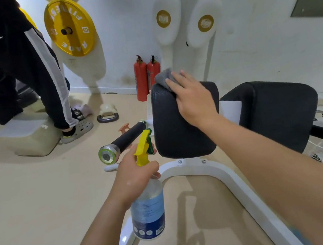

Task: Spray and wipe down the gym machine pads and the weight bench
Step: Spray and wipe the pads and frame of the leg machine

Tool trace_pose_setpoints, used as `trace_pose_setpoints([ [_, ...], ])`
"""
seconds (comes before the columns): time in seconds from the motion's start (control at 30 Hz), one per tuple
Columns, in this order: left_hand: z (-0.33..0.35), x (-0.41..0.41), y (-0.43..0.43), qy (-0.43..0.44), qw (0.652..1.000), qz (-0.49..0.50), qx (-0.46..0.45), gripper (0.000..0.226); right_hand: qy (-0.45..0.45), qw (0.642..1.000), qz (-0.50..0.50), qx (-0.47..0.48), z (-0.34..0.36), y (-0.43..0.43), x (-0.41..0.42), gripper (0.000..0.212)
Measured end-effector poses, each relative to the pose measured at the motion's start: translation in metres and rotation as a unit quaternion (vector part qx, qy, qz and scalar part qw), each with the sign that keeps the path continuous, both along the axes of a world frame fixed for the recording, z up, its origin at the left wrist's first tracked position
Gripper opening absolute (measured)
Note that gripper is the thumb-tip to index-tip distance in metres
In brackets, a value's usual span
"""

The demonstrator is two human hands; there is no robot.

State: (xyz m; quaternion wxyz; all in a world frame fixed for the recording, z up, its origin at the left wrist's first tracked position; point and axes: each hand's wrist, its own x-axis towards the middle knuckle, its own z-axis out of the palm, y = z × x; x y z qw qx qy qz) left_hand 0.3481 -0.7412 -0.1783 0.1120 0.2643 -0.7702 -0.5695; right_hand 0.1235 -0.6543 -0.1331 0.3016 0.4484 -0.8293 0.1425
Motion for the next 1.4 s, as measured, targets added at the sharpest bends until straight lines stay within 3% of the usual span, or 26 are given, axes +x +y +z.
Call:
trace_pose_setpoints([
  [0.13, -0.003, 0.002, 0.000, 0.002, 1.000, 0.013, 0.004, 0.027, 0.073, 0.992, 0.102, 0.021, -0.057, 0.015, 0.031, 0.045],
  [0.23, -0.009, 0.005, 0.001, 0.004, 1.000, 0.016, -0.004, 0.028, 0.109, 0.970, 0.168, 0.138, -0.108, 0.042, 0.051, 0.045],
  [0.33, -0.014, 0.010, 0.000, -0.001, 1.000, 0.019, 0.000, 0.031, 0.153, 0.941, 0.209, 0.216, -0.087, 0.044, 0.036, 0.045],
  [0.43, -0.017, 0.012, 0.001, -0.002, 1.000, 0.027, 0.006, 0.033, 0.159, 0.958, 0.156, 0.179, -0.026, 0.008, 0.017, 0.046],
  [0.6, -0.013, 0.013, 0.006, 0.008, 1.000, 0.024, 0.003, 0.038, 0.043, 0.993, 0.065, 0.091, 0.019, -0.045, 0.022, 0.036],
  [0.67, -0.011, 0.013, 0.007, 0.016, 1.000, 0.022, 0.009, 0.037, 0.080, 0.988, 0.084, 0.106, 0.006, -0.045, 0.033, 0.024],
  [0.73, -0.008, 0.014, 0.007, 0.031, 0.999, 0.024, 0.015, 0.035, 0.138, 0.968, 0.108, 0.179, -0.027, -0.038, 0.050, 0.023],
  [0.9, -0.014, 0.021, 0.007, 0.020, 1.000, 0.022, 0.009, 0.024, 0.130, 0.955, 0.151, 0.221, -0.096, -0.006, 0.076, 0.021],
  [1.1, -0.020, 0.017, 0.013, 0.005, 1.000, 0.012, -0.020, 0.022, 0.189, 0.921, 0.209, 0.268, -0.081, 0.052, 0.041, 0.043],
  [1.23, -0.012, -0.003, 0.025, 0.013, 1.000, 0.000, -0.012, 0.019, 0.197, 0.952, 0.136, 0.192, -0.042, 0.086, -0.006, 0.044],
  [1.4, -0.002, -0.024, 0.043, 0.026, 0.999, -0.007, -0.032, 0.016, 0.091, 0.995, 0.023, -0.033, -0.043, 0.068, -0.012, 0.050],
])
